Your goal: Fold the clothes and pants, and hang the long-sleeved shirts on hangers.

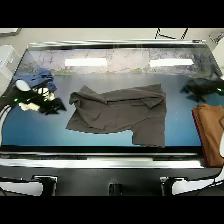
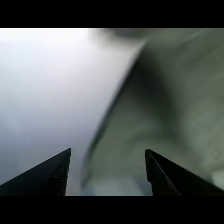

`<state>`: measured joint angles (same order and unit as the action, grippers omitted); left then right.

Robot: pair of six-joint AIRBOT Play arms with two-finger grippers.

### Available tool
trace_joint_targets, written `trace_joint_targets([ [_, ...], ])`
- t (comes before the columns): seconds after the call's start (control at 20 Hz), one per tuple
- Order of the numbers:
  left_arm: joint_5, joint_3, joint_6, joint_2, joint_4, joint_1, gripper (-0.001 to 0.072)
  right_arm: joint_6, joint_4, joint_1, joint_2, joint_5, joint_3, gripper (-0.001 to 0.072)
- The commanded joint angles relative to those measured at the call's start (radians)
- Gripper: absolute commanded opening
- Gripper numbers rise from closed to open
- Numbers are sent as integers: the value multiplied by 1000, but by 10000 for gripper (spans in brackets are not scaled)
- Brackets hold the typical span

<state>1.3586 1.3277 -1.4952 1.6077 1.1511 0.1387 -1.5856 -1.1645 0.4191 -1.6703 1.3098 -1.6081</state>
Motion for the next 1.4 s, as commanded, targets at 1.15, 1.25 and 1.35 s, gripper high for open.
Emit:
trace_joint_targets([
  [1.15,-154,-380,239,-80,-355,66,23,196,270,78,-68,73,286,509],
  [1.25,-148,-380,238,-106,-355,66,23,218,272,34,-94,19,286,509],
  [1.35,-143,-380,234,-127,-355,66,23,210,254,-25,-124,-21,286,512],
])
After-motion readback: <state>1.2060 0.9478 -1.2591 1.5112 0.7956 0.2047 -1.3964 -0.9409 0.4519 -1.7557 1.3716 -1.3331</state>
